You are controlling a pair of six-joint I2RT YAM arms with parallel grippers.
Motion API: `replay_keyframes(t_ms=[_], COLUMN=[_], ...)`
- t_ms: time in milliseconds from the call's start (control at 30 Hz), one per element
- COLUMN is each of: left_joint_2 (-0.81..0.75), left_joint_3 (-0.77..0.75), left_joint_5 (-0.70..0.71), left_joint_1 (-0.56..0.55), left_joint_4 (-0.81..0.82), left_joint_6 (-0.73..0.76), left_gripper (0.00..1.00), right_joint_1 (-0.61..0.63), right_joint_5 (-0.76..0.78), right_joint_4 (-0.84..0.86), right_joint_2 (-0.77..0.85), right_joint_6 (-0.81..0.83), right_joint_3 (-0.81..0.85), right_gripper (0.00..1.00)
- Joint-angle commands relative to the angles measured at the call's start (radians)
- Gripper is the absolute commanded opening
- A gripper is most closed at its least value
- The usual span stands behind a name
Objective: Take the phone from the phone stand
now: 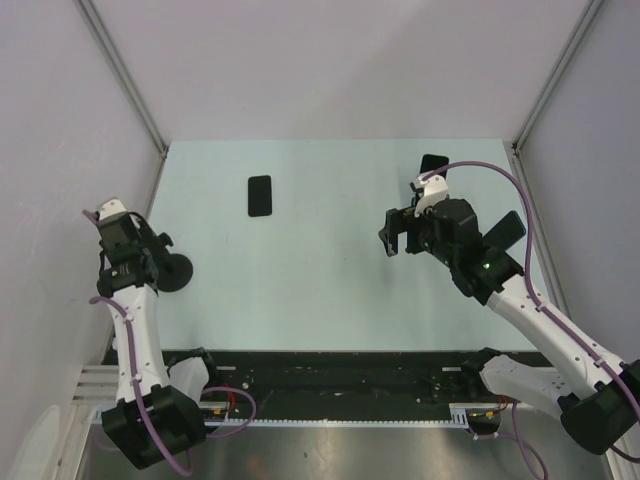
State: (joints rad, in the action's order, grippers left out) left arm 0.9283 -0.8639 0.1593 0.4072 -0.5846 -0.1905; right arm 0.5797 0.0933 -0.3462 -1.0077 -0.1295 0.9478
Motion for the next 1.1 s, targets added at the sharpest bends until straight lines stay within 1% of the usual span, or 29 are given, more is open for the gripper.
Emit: replay_keyframes(t_ms=[0,33,67,133,167,233,300,400,433,467,600,633,667,700,733,800,833,867,900,933,1000,1067], left_joint_2=[-0.063,-0.074,-0.077,-0.078,-0.078,-0.077,-0.068,-0.052,-0.046,-0.042,0.012,0.021,0.035,0.046,0.072,0.101,0.134,0.150,0.168,0.184,0.228,0.262], left_joint_3=[-0.004,-0.010,-0.032,-0.064,-0.098,-0.142,-0.222,-0.331,-0.354,-0.397,-0.480,-0.491,-0.510,-0.520,-0.524,-0.543,-0.544,-0.546,-0.544,-0.541,-0.515,-0.468], left_joint_5=[-0.026,-0.024,-0.017,-0.010,-0.010,-0.030,-0.050,-0.055,-0.055,-0.056,-0.116,-0.127,-0.130,-0.129,-0.135,-0.151,-0.152,-0.193,-0.193,-0.188,-0.175,-0.214], left_joint_1=[0.007,0.008,0.008,0.007,0.007,0.004,-0.008,-0.073,-0.123,-0.149,-0.261,-0.319,-0.352,-0.387,-0.463,-0.531,-0.595,-0.631,-0.666,-0.727,-0.777,-0.826], left_joint_4=[0.054,0.048,0.042,0.019,0.009,-0.015,-0.032,-0.055,-0.054,-0.055,-0.055,-0.052,-0.052,-0.054,-0.052,-0.049,-0.044,-0.038,-0.034,-0.023,0.008,0.041], left_joint_6=[0.008,0.013,0.013,0.017,0.017,0.025,0.026,0.034,0.042,0.043,0.025,0.019,0.019,0.020,0.025,0.028,0.033,0.037,0.046,0.066,0.074,0.068], left_gripper=[0.67,0.71,0.81,0.89,0.95,1.00,1.00,1.00,1.00,1.00,1.00,1.00,1.00,1.00,1.00,1.00,1.00,1.00,1.00,1.00,1.00,1.00], right_joint_1=[0.003,0.003,0.003,0.002,0.000,-0.006,-0.021,-0.056,-0.070,-0.081,-0.142,-0.167,-0.184,-0.198,-0.225,-0.248,-0.260,-0.282,-0.294,-0.306,-0.337,-0.356], right_joint_5=[0.006,0.006,0.006,0.006,0.008,0.026,0.057,0.134,0.150,0.176,0.223,0.229,0.239,0.241,0.243,0.243,0.241,0.237,0.237,0.237,0.229,0.205], right_joint_4=[0.036,0.038,0.041,0.044,0.047,0.050,0.046,0.023,0.012,0.006,-0.026,-0.039,-0.040,-0.040,-0.037,-0.022,-0.008,0.002,0.015,0.039,0.085,0.127], right_joint_2=[0.020,0.021,0.023,0.027,0.030,0.035,0.037,0.035,0.031,0.027,-0.011,-0.032,-0.043,-0.052,-0.074,-0.103,-0.132,-0.152,-0.169,-0.184,-0.238,-0.284], right_joint_6=[0.008,0.008,0.008,0.007,0.008,0.008,0.004,-0.016,-0.022,-0.024,-0.059,-0.067,-0.077,-0.087,-0.102,-0.114,-0.122,-0.124,-0.127,-0.130,-0.133,-0.124], right_joint_3=[0.002,0.002,0.002,0.002,0.002,0.003,0.009,0.025,0.028,0.034,0.080,0.088,0.092,0.097,0.104,0.109,0.117,0.120,0.124,0.129,0.143,0.151], right_gripper=[0.97,0.97,0.97,0.97,0.97,0.98,0.98,1.00,1.00,1.00,1.00,1.00,1.00,1.00,1.00,1.00,1.00,1.00,1.00,1.00,1.00,1.00])
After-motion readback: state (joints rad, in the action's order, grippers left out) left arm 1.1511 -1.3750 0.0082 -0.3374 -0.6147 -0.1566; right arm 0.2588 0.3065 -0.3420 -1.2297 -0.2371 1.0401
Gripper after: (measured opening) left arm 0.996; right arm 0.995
